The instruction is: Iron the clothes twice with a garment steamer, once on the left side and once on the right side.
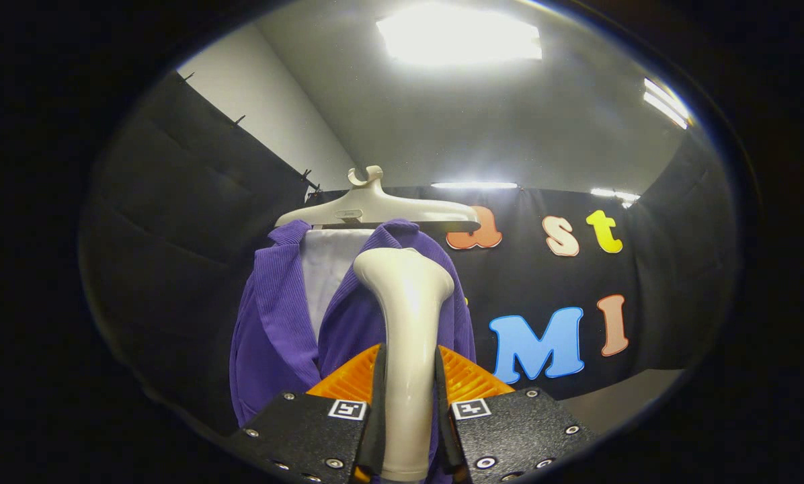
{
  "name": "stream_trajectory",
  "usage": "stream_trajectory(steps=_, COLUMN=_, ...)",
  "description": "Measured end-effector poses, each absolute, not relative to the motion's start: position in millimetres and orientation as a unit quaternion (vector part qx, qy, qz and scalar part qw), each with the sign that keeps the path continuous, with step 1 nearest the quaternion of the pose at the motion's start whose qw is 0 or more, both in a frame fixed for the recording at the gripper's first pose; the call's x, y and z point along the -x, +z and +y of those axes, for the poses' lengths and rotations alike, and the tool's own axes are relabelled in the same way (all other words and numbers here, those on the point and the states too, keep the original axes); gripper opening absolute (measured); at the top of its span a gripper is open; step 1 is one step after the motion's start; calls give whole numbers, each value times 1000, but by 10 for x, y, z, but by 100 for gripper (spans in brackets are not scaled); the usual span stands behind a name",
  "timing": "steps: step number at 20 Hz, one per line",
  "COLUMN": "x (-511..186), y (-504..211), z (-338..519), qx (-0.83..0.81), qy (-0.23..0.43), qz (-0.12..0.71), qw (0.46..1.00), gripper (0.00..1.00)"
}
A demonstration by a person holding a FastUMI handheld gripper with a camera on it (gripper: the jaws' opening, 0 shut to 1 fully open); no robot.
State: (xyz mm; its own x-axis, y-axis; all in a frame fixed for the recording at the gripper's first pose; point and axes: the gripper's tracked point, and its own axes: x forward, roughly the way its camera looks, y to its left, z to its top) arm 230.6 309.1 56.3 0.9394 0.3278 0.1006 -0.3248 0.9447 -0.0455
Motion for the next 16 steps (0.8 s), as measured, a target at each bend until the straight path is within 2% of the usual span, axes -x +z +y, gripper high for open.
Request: stream_trajectory(steps=16, x=-1864, y=-251, z=3009, qx=33, qy=176, qz=16, qw=984, gripper=33)
